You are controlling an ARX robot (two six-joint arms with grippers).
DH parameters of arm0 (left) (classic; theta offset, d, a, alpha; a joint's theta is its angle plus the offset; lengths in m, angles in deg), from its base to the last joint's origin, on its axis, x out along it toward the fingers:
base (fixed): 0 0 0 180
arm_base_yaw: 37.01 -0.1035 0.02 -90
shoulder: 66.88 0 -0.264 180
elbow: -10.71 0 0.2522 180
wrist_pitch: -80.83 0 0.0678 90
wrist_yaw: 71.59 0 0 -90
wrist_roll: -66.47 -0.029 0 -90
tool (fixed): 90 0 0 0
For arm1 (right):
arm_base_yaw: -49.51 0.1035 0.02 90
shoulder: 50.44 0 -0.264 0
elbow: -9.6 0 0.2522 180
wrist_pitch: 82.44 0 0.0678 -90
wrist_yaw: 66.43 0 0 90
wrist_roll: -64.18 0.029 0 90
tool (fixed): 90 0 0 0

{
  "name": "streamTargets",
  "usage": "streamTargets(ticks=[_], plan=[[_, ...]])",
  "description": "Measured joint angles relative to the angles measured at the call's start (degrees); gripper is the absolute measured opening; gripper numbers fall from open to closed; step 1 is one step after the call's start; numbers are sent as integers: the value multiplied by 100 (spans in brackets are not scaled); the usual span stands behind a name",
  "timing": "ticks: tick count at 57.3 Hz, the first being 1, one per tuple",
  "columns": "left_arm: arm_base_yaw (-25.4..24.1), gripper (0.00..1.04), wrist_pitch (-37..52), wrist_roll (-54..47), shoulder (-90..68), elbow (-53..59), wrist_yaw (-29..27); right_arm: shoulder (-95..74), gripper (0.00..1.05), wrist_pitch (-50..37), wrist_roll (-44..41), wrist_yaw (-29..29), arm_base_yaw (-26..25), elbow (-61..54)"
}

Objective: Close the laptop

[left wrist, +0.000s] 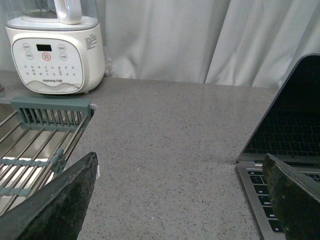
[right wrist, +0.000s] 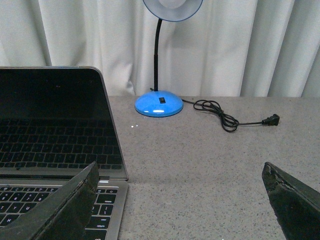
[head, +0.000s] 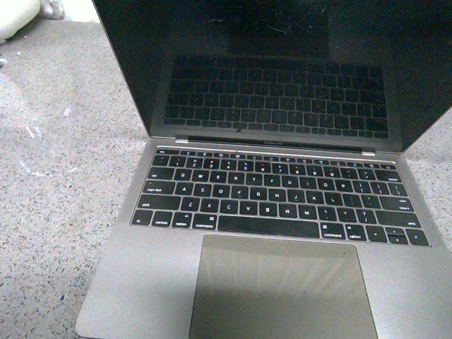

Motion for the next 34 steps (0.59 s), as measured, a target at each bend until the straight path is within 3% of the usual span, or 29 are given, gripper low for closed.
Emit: streamTargets(ticks=[7, 11, 32, 34], plan=[[0, 98, 0, 0, 0, 0, 0, 0, 95, 0, 4, 0, 0, 0], [0, 89, 0, -4, 0, 0, -2, 0, 85, 0, 2, 0, 0, 0], [0, 6, 0, -7, 0, 0, 0, 0, 5, 0, 2, 0, 0, 0], [0, 4, 0, -2, 0, 0, -4, 0, 1, 0, -22, 2, 0, 0]])
